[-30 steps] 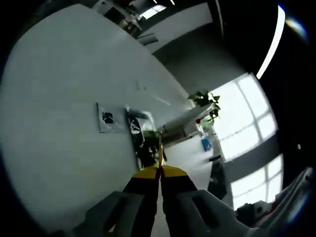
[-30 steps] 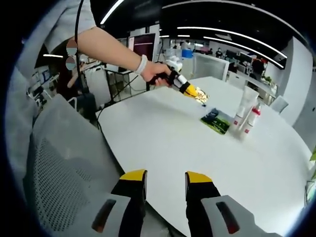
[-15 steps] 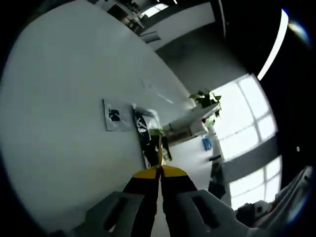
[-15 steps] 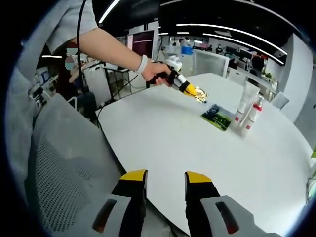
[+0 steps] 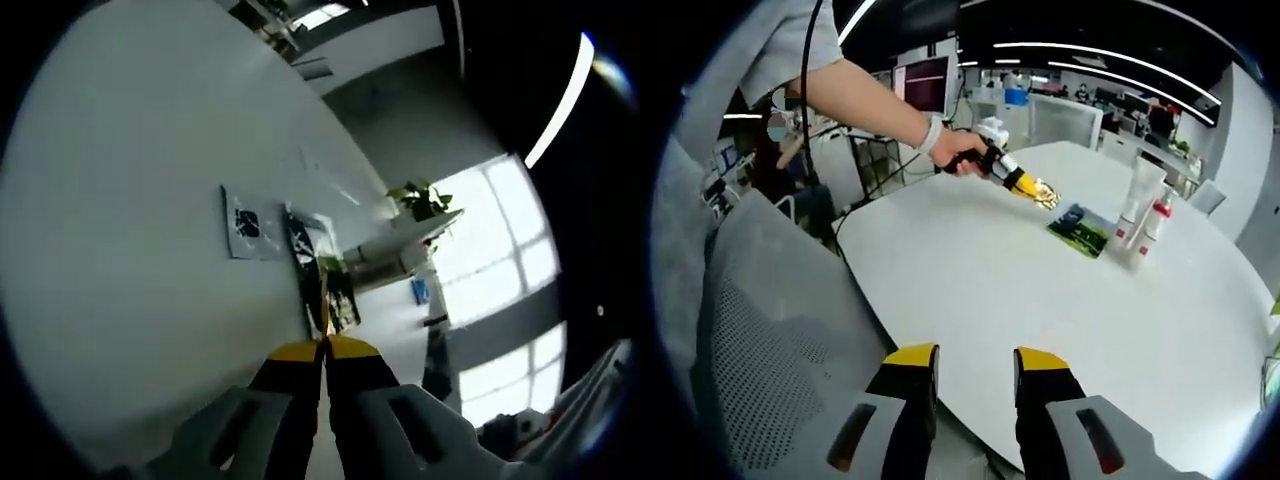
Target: Arrange the skincare products in the storage area until every visible bottle or jar stands upright without overlapping.
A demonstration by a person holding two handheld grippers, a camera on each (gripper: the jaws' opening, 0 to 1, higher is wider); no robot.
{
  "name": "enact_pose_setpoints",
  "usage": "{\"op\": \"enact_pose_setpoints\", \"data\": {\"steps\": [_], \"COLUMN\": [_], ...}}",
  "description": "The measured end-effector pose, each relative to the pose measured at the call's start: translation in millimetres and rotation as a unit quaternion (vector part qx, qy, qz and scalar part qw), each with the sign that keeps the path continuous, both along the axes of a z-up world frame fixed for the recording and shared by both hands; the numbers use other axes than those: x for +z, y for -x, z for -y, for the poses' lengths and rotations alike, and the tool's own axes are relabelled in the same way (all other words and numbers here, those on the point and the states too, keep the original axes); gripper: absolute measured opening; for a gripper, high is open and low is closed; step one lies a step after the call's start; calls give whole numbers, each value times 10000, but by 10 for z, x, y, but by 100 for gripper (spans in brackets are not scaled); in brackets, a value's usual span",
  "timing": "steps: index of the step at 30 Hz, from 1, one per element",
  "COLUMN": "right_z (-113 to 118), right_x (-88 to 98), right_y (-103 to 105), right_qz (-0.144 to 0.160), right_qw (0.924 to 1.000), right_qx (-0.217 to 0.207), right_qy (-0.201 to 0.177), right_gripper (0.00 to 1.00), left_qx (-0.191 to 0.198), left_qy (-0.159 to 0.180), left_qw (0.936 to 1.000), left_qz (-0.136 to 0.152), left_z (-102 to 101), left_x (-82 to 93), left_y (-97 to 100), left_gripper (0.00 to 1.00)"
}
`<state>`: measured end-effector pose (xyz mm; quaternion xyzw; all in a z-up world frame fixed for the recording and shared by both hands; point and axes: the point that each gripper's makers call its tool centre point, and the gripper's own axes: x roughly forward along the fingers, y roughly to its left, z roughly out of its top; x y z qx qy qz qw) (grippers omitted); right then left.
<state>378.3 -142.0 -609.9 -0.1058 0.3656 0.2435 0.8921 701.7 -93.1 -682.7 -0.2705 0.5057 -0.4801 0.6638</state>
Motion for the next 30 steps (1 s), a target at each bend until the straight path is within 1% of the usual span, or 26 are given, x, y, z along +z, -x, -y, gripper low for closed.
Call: {"op": "enact_pose_setpoints", "data": {"steps": [11, 14, 20, 26, 28, 30], "right_z": [2, 16, 13, 29, 28, 16], "right_x": [-31, -35, -50, -53, -56, -59], "right_y": [8, 6, 15, 10, 12, 20], "right_qz": [-73, -54, -108, -107, -116, -112], "right_qw": [10000, 9999, 9999, 9999, 9999, 9998], "right_qx": [9, 17, 18, -11, -18, 15], "right_qy": [37, 110, 97, 126, 118, 132], "right_gripper": [25, 25, 25, 25, 25, 25], "left_qx": [38, 24, -50, -96, -117, -115], "left_qy": [38, 15, 10, -2, 21, 7], "left_qw": [9999, 9999, 9996, 9983, 9969, 9969], "left_qz": [-123, -163, -279, -578, -781, -779], "left_z": [-15, -23, -4, 46, 59, 62], "left_x": [-71, -104, -145, -186, -186, -191], "left_y": [-55, -46, -6, 24, 49, 31], "left_gripper": [0, 0, 0, 0, 0, 0]}}
